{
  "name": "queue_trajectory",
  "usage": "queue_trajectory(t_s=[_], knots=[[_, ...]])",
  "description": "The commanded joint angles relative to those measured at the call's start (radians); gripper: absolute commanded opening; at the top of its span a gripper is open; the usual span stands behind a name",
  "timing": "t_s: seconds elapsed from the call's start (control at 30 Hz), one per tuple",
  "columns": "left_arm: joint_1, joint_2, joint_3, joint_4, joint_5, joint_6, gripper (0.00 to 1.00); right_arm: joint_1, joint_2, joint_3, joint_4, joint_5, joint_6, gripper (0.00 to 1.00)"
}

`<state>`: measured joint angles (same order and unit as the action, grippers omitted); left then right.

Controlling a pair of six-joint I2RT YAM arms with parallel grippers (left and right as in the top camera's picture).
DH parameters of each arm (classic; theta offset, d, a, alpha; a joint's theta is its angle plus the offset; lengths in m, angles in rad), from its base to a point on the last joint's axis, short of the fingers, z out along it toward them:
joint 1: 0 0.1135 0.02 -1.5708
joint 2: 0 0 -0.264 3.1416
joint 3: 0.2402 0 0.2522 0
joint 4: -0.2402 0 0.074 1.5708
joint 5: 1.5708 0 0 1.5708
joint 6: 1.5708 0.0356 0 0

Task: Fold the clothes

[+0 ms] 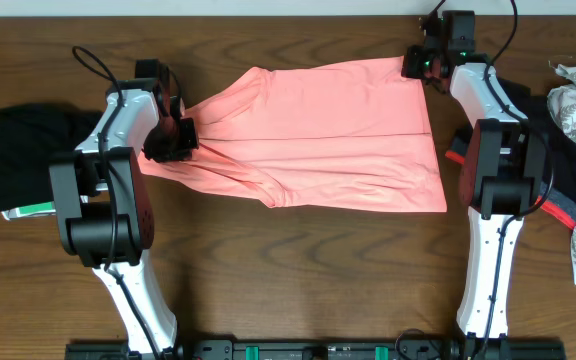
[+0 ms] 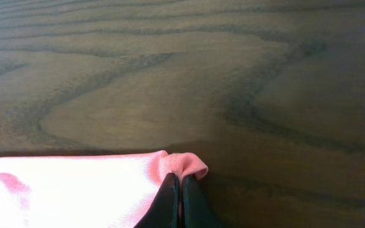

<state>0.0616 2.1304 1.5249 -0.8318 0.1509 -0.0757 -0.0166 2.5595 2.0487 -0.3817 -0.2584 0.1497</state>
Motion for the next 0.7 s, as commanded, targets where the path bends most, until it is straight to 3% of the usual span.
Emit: queue_trajectory(t_s=[0.0,0.4,0.67], knots=[[0.0,-0.017,0.003,-0.013,0.032,0.012,0.09,0.002,0.038,-0.001,-0.032,0.004,0.022,0.01],[-0.005,-0.248,0.004,0.018,0.088,0.019,0.08,-0.003,-0.095,0.006,-0.127,0.053,-0.001,0.01],[-0.016,-0.267,0.004,0.05,0.134,-0.002,0.12,-0.001,-0.201,0.006,-0.193,0.052,-0.001,0.01]])
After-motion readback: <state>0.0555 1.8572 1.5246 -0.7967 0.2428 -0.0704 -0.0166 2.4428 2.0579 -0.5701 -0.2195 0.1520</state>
